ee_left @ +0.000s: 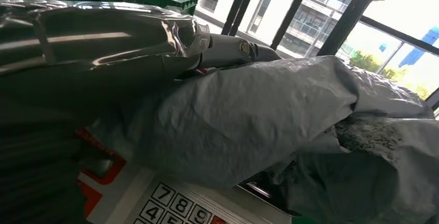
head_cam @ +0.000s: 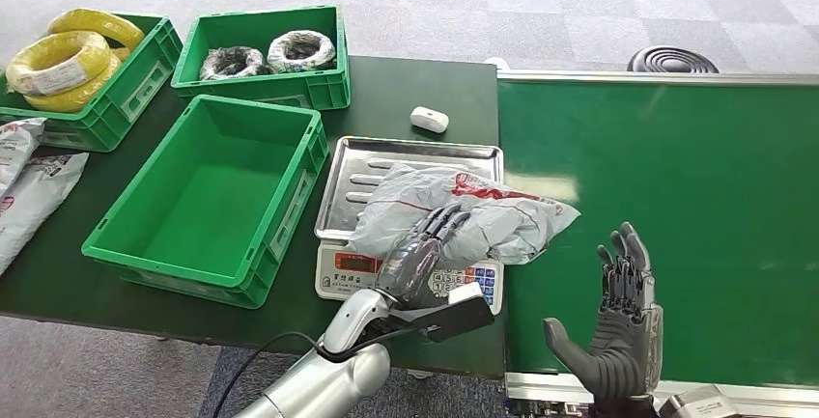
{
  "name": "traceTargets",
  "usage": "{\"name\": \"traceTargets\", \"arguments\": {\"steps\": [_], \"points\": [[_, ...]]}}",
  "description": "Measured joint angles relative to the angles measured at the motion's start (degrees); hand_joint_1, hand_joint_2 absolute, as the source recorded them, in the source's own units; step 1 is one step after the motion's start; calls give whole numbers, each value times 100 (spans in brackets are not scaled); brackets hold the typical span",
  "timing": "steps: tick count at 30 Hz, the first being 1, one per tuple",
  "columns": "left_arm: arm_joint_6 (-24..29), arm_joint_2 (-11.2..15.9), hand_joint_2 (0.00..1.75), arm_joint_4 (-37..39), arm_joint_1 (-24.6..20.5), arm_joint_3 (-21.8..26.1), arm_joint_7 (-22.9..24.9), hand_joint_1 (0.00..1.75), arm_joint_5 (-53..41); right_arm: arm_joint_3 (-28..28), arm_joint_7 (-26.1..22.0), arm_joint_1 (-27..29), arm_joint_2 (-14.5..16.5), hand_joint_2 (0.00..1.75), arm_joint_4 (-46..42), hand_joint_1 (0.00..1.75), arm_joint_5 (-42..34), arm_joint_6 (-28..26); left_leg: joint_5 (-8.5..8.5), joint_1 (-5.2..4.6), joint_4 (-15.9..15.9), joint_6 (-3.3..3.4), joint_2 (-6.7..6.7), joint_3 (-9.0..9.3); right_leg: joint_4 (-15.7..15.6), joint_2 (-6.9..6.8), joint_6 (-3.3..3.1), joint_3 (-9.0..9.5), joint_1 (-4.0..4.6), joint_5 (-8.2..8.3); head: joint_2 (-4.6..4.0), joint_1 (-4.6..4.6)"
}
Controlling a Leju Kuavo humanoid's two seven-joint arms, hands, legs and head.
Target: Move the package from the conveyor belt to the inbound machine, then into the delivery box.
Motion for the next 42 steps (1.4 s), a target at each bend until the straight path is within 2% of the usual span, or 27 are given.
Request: {"name": "traceTargets", "arguments": {"steps": [1,2,5,11,17,21,26,32,38,42], "points": [[103,-43,175,144,-74,-20,48,150,42,30,0,-27,5,175,2,0,-7,7,0,0,0,0,0,0,0,0,0,0,0,0,0,1],[233,-77,175,277,-144,-53,80,161,110,58,0,-54,11,175,6,0,-16,15,0,0,0,0,0,0,0,0,0,0,0,0,0,1],[646,-141,175,611,-334,-142,58,173,333,130,-1,-127,36,175,37,0,-37,26,0,0,0,0,0,0,0,0,0,1,0,0,0,1],[1022,-189,175,949,-526,-100,-325,175,676,231,0,-203,46,175,107,0,-52,3,0,0,0,0,0,-1,0,0,0,1,0,0,0,0],[798,-163,175,881,-567,309,-800,175,1472,273,4,-209,45,175,150,0,-67,-99,0,0,0,0,1,-2,1,0,0,0,0,0,0,1],[674,0,175,362,-574,715,-876,175,1823,283,6,-205,46,175,172,0,-64,-161,1,1,-1,-1,5,-2,2,2,-1,0,2,0,0,1],[582,426,175,-817,-570,1324,-443,175,1495,305,10,-187,50,175,222,0,8,-195,3,3,-1,-2,12,-3,6,6,-2,-2,6,1,0,1],[381,935,175,-2188,-511,2409,-40,175,788,319,65,-156,78,175,273,0,57,-178,3,6,-2,-3,26,-9,8,16,-2,-12,8,0,0,0],[303,1310,175,-2876,-452,3455,-30,175,883,318,162,-85,146,175,279,0,157,-166,3,5,-2,-3,28,-15,8,17,-3,-17,7,0,0,2],[74,1554,175,-3070,-376,4092,4,0,1072,305,272,-24,186,175,278,0,215,-172,3,5,-2,-3,30,-14,8,17,-3,-18,8,0,0,1]]}}
